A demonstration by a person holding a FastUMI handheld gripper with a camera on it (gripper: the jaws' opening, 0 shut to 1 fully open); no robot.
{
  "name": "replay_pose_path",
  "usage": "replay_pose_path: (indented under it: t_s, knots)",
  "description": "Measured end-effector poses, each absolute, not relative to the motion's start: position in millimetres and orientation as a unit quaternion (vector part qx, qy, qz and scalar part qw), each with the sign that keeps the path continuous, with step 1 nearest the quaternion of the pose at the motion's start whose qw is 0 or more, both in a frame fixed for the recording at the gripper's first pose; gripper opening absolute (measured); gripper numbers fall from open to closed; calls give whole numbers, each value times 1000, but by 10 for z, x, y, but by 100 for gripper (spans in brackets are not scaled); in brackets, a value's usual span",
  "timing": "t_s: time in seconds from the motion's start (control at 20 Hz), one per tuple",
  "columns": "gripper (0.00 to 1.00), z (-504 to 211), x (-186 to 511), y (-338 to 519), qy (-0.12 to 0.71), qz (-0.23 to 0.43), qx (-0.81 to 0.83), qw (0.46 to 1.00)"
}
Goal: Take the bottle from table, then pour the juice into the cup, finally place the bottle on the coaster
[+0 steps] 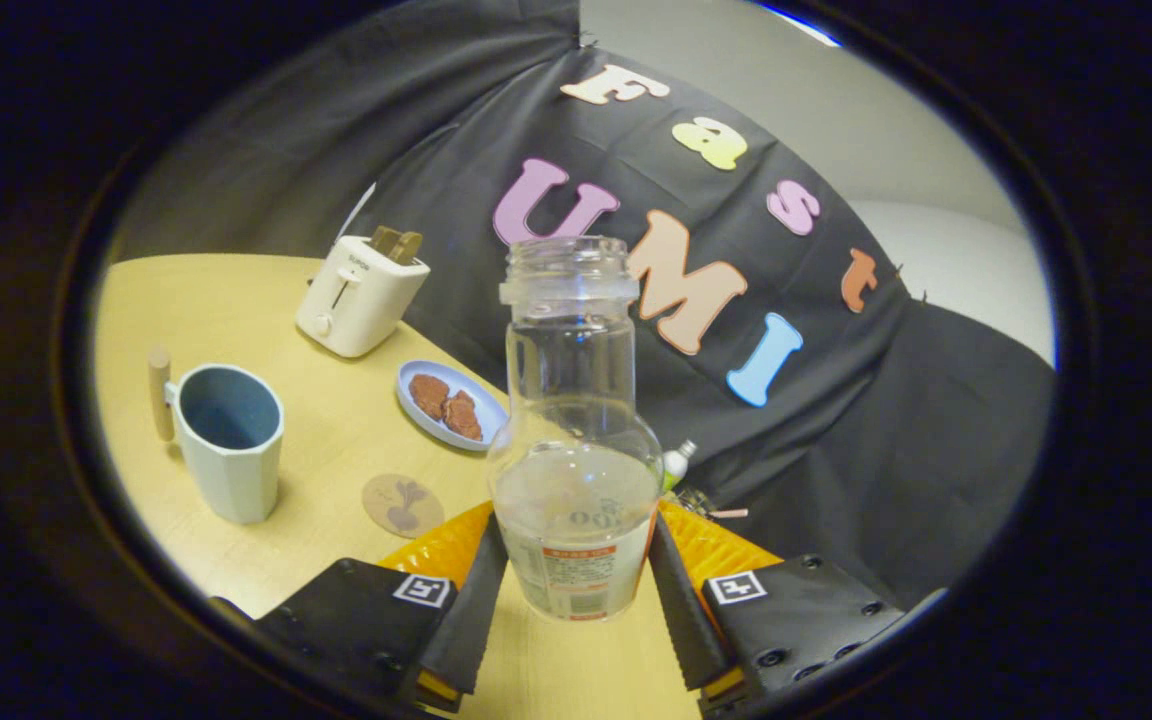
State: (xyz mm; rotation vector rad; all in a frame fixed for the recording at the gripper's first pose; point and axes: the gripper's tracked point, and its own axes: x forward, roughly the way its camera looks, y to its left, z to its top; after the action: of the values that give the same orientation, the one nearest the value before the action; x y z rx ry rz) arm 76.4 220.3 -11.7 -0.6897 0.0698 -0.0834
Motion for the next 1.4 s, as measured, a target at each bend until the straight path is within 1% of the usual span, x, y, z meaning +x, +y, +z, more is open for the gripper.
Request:
replay_pose_path:
  t_s: [0.2,0.55,0.9,1.2,1.4]
  knots:
    - [79,-189,806,2279,33,-48,-410,910]
    - [78,-313,846,2448,11,-54,-541,839]
    - [78,-542,863,2647,19,-29,-581,813]
    - [78,-548,847,2618,6,-43,-625,780]
    - [78,-439,819,2661,-28,-59,-673,736]
